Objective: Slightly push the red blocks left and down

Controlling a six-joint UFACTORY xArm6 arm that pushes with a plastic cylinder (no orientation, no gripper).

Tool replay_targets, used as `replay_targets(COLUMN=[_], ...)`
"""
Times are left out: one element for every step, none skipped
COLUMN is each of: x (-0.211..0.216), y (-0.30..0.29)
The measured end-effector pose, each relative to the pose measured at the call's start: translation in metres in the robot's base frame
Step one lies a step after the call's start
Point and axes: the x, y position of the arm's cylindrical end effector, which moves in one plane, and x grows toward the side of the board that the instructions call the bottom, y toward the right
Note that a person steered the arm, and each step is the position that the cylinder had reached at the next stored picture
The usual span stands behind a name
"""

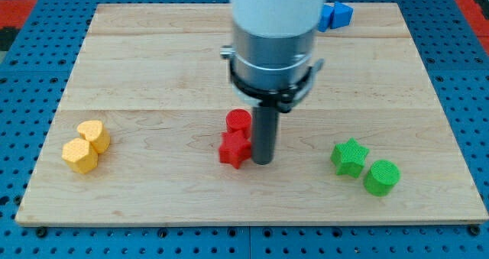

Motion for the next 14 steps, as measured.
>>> replay_targets(x=[-0.011,-0.046,-0.073,-0.073,-0.077,-0.074,-0.061,-0.055,-0.049,-0.035,-0.033,-0.034,-0.036,-0.038], y=[0.034,0.079,0.066,0.041,0.012,-0.024,-0.06,-0.067,-0.054,-0.045,-0.031,-0.027,-0.027,-0.027])
